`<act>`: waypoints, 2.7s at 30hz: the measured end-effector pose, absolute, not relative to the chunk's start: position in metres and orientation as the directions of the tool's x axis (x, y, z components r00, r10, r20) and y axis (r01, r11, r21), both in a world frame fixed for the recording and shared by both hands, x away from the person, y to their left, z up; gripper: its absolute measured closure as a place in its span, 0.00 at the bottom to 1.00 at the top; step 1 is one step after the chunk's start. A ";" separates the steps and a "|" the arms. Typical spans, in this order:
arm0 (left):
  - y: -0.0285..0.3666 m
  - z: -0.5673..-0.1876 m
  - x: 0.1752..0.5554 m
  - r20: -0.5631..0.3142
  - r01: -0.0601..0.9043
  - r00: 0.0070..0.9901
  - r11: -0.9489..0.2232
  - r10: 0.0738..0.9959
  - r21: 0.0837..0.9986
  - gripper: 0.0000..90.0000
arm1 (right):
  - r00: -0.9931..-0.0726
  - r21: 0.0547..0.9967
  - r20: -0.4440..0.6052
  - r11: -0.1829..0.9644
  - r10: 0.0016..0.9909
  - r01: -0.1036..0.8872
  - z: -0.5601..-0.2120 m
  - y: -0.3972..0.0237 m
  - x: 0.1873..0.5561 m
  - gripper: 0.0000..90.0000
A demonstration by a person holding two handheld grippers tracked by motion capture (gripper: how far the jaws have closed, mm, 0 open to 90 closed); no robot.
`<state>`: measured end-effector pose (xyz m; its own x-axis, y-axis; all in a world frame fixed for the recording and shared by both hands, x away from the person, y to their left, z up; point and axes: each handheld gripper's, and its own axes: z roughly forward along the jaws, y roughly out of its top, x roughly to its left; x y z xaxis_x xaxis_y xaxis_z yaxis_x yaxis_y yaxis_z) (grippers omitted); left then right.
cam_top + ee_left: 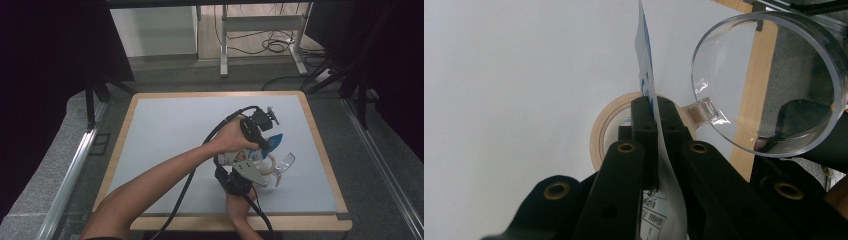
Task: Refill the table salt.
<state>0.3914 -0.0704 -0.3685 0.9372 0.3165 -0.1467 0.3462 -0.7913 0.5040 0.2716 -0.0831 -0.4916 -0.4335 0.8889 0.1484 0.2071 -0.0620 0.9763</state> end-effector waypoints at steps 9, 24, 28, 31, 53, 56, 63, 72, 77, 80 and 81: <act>-0.071 -0.368 0.391 -0.143 0.342 0.939 -0.794 0.314 0.503 1.00 | -0.431 0.976 0.156 -0.071 0.889 0.208 -0.491 -0.083 0.271 0.60; -0.071 -0.368 0.390 -0.145 0.342 0.939 -0.792 0.313 0.506 1.00 | -0.432 0.975 0.158 -0.073 0.888 0.208 -0.491 -0.083 0.271 0.60; -0.071 -0.368 0.390 -0.144 0.342 0.939 -0.792 0.313 0.506 1.00 | -0.432 0.976 0.157 -0.072 0.888 0.207 -0.491 -0.083 0.271 0.60; -0.071 -0.368 0.390 -0.145 0.342 0.939 -0.792 0.313 0.506 1.00 | -0.432 0.976 0.157 -0.072 0.888 0.207 -0.491 -0.083 0.271 0.60; -0.071 -0.367 0.390 -0.145 0.343 0.938 -0.791 0.314 0.506 1.00 | -0.432 0.976 0.158 -0.075 0.888 0.204 -0.490 -0.084 0.271 0.60; -0.072 -0.366 0.390 -0.142 0.337 0.940 -0.793 0.309 0.507 1.00 | -0.430 0.977 0.158 -0.077 0.889 0.201 -0.490 -0.084 0.271 0.60; -0.073 -0.366 0.389 -0.145 0.341 0.939 -0.792 0.311 0.507 1.00 | -0.431 0.977 0.160 -0.079 0.888 0.199 -0.490 -0.085 0.271 0.60; -0.073 -0.365 0.389 -0.140 0.337 0.940 -0.792 0.310 0.509 1.00 | -0.427 0.976 0.166 -0.085 0.889 0.202 -0.490 -0.085 0.271 0.60; -0.070 -0.363 0.389 -0.140 0.337 0.940 -0.790 0.310 0.513 1.00 | -0.423 0.975 0.172 -0.092 0.890 0.203 -0.488 -0.083 0.271 0.60; -0.071 -0.362 0.389 -0.137 0.334 0.941 -0.791 0.308 0.513 1.00 | -0.420 0.973 0.182 -0.102 0.889 0.206 -0.487 -0.082 0.271 0.60; -0.071 -0.362 0.389 -0.137 0.332 0.942 -0.791 0.307 0.513 1.00 | -0.421 0.973 0.183 -0.103 0.888 0.206 -0.486 -0.081 0.271 0.60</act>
